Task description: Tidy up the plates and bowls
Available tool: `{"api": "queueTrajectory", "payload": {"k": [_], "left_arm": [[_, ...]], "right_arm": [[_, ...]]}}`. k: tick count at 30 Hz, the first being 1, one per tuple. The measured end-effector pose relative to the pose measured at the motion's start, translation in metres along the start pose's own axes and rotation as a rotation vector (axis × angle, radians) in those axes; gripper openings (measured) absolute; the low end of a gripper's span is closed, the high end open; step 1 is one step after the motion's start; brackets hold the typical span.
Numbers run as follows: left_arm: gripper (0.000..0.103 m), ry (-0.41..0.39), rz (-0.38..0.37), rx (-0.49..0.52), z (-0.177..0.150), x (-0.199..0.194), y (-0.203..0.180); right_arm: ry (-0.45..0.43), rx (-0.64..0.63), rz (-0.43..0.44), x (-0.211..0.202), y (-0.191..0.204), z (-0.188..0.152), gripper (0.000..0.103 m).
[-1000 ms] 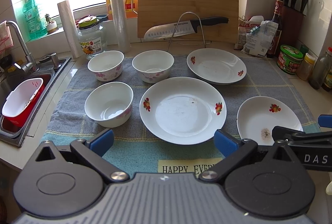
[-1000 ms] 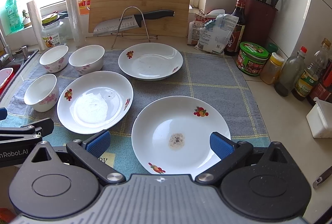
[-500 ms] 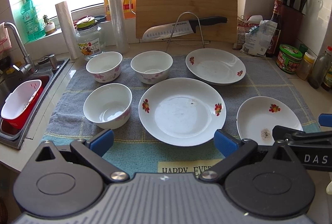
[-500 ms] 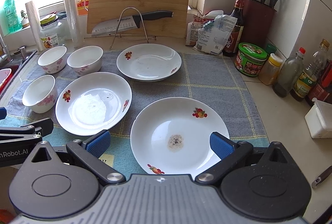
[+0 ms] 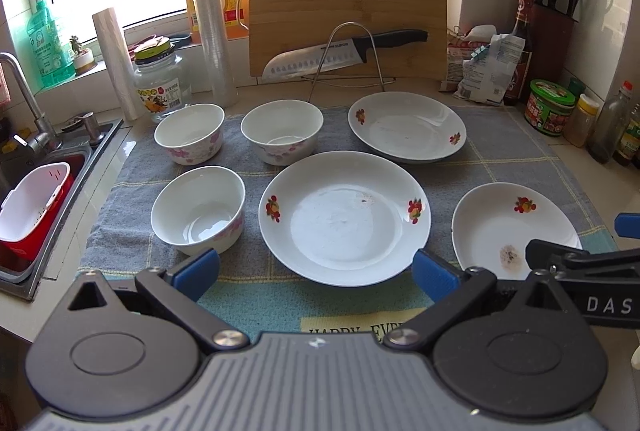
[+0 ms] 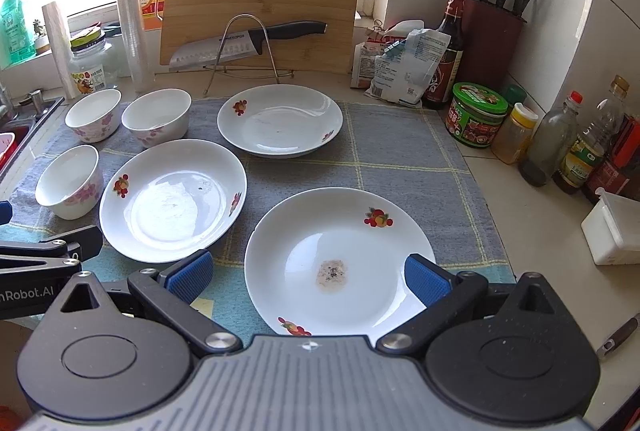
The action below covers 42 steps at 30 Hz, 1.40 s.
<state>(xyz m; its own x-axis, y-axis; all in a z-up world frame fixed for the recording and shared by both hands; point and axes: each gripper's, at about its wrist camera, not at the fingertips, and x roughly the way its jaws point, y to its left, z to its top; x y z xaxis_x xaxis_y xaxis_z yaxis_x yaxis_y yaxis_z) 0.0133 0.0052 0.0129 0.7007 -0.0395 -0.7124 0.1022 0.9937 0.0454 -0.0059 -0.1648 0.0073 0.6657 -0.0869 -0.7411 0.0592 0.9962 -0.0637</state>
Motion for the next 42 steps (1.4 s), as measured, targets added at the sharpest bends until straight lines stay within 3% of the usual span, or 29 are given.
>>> {"api": "queueTrajectory", "payload": {"k": [9, 16, 22, 27, 32, 42], "left_arm": [[0.102, -0.039, -0.067, 0.031, 0.006, 0.005, 0.004], [0.102, -0.091, -0.170, 0.097, 0.010, 0.009, 0.002], [0.102, -0.135, -0.291, 0.215, 0.004, 0.021, -0.011], [0.102, -0.105, -0.409, 0.295, -0.008, 0.037, -0.021], [0.102, -0.057, -0.520, 0.403, -0.029, 0.057, -0.042], [0.102, -0.001, -0.574, 0.538, -0.060, 0.086, -0.084]], "right_arm": [[-0.025, 0.017, 0.002, -0.004, 0.000, 0.000, 0.103], [-0.044, 0.012, -0.015, -0.004, -0.008, 0.000, 0.103], [-0.061, 0.021, -0.057, -0.001, -0.022, -0.002, 0.103], [-0.055, 0.117, -0.076, 0.003, -0.042, -0.007, 0.103], [-0.039, 0.170, -0.160, 0.005, -0.050, -0.023, 0.103], [0.003, 0.273, -0.195, 0.005, -0.064, -0.044, 0.103]]}}
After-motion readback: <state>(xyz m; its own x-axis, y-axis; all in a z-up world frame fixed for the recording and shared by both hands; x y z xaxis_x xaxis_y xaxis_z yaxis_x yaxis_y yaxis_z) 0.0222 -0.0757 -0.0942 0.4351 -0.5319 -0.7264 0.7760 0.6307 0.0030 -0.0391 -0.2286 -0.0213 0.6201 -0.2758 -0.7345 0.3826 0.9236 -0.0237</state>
